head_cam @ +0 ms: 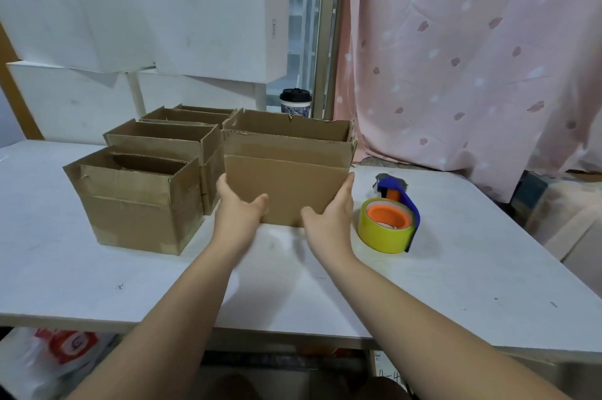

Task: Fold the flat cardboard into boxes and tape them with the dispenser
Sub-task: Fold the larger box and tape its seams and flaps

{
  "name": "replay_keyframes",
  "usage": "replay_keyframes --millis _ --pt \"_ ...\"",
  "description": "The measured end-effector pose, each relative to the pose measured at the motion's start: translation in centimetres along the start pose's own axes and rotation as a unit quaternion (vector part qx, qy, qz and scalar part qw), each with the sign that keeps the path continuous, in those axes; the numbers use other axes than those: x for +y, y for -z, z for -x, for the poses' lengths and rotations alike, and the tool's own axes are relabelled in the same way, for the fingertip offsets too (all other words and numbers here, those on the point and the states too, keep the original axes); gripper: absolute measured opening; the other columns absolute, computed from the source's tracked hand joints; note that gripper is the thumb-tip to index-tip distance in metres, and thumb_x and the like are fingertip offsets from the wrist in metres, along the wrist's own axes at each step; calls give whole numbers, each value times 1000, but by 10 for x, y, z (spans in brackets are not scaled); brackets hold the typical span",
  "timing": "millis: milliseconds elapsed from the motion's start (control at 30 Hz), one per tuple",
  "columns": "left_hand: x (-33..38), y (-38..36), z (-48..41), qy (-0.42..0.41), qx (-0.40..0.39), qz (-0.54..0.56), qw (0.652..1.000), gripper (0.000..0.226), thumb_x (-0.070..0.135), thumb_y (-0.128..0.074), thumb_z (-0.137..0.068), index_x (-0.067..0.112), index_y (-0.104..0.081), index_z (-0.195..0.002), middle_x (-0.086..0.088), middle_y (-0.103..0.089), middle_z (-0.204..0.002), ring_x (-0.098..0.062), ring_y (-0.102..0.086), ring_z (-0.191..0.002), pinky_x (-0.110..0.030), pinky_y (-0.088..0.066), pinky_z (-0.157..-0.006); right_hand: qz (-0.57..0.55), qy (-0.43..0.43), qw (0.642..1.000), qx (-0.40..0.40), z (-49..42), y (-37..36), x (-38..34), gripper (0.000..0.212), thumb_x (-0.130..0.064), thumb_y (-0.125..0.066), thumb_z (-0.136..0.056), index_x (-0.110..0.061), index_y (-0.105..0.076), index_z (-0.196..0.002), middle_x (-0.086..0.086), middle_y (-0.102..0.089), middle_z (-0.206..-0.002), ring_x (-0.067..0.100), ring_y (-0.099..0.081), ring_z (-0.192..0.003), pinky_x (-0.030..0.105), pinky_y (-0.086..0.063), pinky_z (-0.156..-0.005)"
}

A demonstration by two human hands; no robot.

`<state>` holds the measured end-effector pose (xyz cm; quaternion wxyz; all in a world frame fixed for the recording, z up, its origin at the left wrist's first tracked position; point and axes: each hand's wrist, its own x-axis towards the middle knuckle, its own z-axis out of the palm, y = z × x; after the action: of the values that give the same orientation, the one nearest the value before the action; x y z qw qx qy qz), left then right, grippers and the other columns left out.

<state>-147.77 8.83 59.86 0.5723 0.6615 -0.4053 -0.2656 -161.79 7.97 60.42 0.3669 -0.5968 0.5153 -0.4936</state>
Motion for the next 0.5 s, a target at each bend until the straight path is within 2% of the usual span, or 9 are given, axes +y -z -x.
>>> replay_keyframes --millis 100,133,200,267,367,500 --pt "-2 -12 -16 6 -4 2 1000 85 24 -61 -88 36 -2 -147 6 -55 -108 2 -54 -73 -21 -39 -55 28 -15 999 20 -16 -12 4 100 -6 -55 -85 -31 17 -149 9 -2 -159 28 -9 -145 41 -19 -116" --pt "-5 -15 -21 12 -7 4 1000 85 22 -60 -88 38 0 -147 3 -58 -103 -5 -57 -72 -22 -39 -55 33 -19 999 24 -22 -16 5 100 -6 -54 -85 -32 17 -149 11 -4 -159 29 -10 -145 42 -20 -116" --pt "-10 -19 -31 27 -6 2 1000 84 19 -57 -89 40 0 -147 0 -61 -81 -15 -59 -67 -23 -37 -53 41 -23 999 26 -32 -22 11 100 -4 -53 -85 -33 17 -149 12 -7 -158 30 -14 -143 41 -23 -114" --pt "-14 -23 -44 39 7 -3 999 81 18 -54 -90 39 -2 -148 9 -51 -71 -11 -53 -63 -23 -35 -51 52 -22 998 25 -42 -26 16 101 -3 -53 -84 -34 18 -149 12 -11 -157 31 -19 -141 40 -27 -113" --pt "-16 -29 -65 53 12 -26 998 84 21 -52 -90 42 5 -148 13 -44 -75 -9 -47 -60 -22 -32 -47 69 -8 997 23 -58 -35 21 101 -3 -52 -84 -34 19 -148 11 -16 -154 31 -25 -138 42 -31 -111" --pt "-21 -36 -95 66 21 -6 998 84 20 -51 -91 43 7 -147 9 -41 -104 -4 -42 -63 -21 -28 -50 98 16 995 2 -81 -44 26 101 -4 -51 -84 -35 20 -148 13 -28 -146 30 -35 -132 43 -38 -105"
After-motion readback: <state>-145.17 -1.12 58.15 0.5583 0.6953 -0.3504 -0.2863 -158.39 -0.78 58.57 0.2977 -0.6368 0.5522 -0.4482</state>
